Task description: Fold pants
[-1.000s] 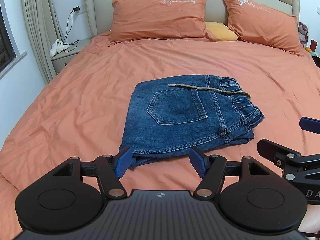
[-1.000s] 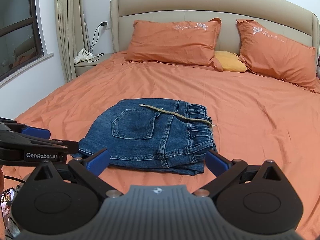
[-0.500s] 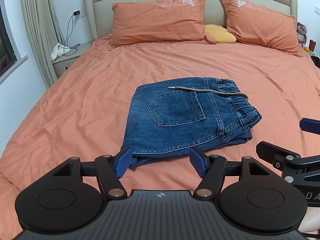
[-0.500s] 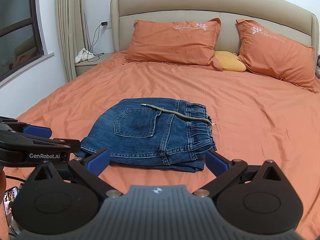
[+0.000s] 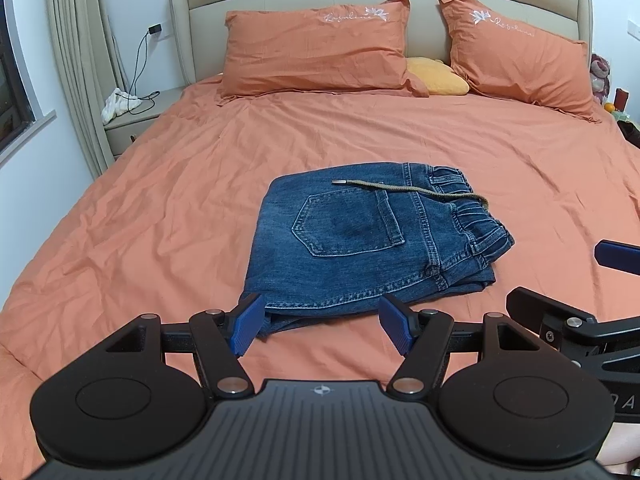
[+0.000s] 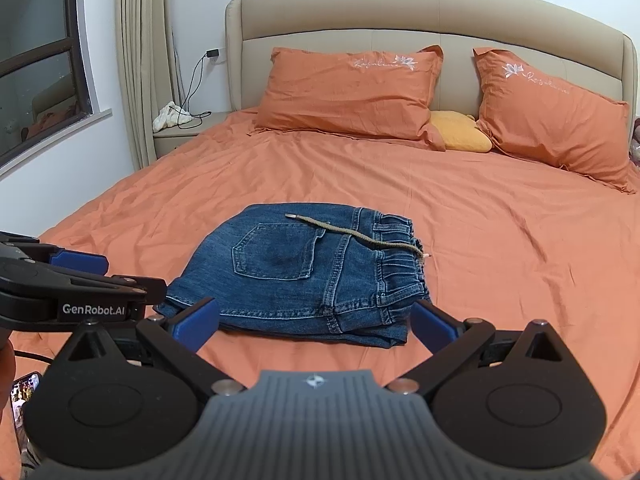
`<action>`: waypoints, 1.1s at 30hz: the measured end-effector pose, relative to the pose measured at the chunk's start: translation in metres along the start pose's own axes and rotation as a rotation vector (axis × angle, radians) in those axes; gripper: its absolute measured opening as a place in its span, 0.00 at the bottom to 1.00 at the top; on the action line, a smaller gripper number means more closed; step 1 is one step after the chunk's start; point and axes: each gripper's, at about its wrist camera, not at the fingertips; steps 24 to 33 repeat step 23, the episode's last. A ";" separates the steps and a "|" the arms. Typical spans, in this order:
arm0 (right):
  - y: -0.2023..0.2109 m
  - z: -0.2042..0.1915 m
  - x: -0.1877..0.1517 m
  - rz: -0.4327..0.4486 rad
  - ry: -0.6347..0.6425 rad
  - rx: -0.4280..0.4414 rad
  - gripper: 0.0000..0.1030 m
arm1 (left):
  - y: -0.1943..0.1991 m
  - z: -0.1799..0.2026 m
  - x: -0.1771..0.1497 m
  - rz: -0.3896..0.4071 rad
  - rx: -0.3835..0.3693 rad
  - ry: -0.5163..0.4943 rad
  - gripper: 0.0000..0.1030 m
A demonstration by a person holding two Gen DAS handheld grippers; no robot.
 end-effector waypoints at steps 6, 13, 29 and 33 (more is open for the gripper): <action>0.005 0.000 -0.001 0.007 -0.002 0.000 0.95 | 0.005 0.000 0.000 0.011 0.007 0.002 0.74; 0.015 0.000 0.000 0.033 -0.007 0.012 0.95 | 0.012 0.002 0.001 0.032 0.007 0.017 0.75; 0.024 0.001 0.000 0.045 -0.009 0.016 0.95 | 0.023 0.003 0.002 0.075 0.018 0.018 0.74; 0.024 0.001 0.000 0.045 -0.009 0.016 0.95 | 0.023 0.003 0.002 0.075 0.018 0.018 0.74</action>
Point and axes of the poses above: each gripper's, at about its wrist camera, not at the fingertips, and y roughly against the way its jaws point, z to its right, x to its top, and after that the axes turned 5 degrees about x, right-handed
